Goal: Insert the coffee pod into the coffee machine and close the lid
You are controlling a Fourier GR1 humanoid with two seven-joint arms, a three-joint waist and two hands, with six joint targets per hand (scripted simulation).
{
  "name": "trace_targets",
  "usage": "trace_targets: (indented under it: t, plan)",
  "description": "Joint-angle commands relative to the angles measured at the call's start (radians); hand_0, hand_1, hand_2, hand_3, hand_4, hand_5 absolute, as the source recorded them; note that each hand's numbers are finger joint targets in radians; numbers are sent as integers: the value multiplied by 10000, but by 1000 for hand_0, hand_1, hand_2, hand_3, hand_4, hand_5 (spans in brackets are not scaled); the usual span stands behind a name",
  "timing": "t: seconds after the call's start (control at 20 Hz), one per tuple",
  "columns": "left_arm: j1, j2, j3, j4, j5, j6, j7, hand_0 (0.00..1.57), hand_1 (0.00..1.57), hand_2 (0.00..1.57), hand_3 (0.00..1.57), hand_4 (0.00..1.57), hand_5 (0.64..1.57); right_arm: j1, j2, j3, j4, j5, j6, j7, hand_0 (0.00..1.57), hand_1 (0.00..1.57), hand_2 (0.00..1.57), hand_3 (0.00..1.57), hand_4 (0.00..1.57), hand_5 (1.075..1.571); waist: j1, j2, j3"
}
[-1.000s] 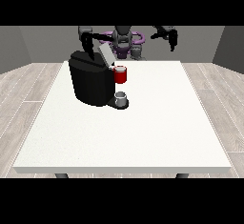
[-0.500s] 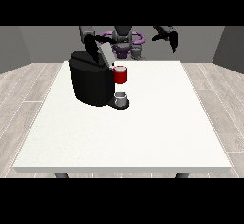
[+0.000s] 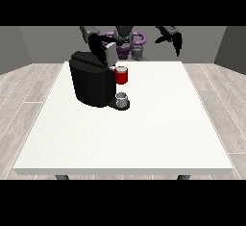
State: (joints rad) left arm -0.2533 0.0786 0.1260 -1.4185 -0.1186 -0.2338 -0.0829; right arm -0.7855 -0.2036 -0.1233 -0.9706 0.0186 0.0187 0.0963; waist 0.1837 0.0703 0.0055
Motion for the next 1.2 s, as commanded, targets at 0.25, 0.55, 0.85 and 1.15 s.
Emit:
trace_targets:
  t: [0.25, 0.55, 0.85, 1.15]
  plan:
    - [37, -198, -557, -415, -134, -75, 261, 0, 0, 0, 0, 385, 1571, -1026, 358, 492, 26, 385, -10, 32, 0, 0, 0, 0, 0, 1571, 694, 62, -53]
    - [-473, -197, -443, 115, -216, 93, -81, 0, 0, 0, 0, 327, 1571, -1724, 697, 1234, -651, 1159, -729, 714, 0, 0, 0, 0, 82, 1571, 965, 506, -64]
    - [-742, 163, -261, -21, 178, -397, -85, 0, 0, 0, 0, 386, 1571, -2589, 185, 1190, -511, 1480, -778, 901, 0, 0, 0, 0, 241, 1571, 1452, 935, -58]
    - [-1116, 242, -184, -82, 272, -380, -315, 0, 0, 0, 0, 382, 1571, -3840, 260, 1092, 249, 1777, -895, 1018, 0, 0, 0, 0, 87, 1571, 1705, 1379, -59]
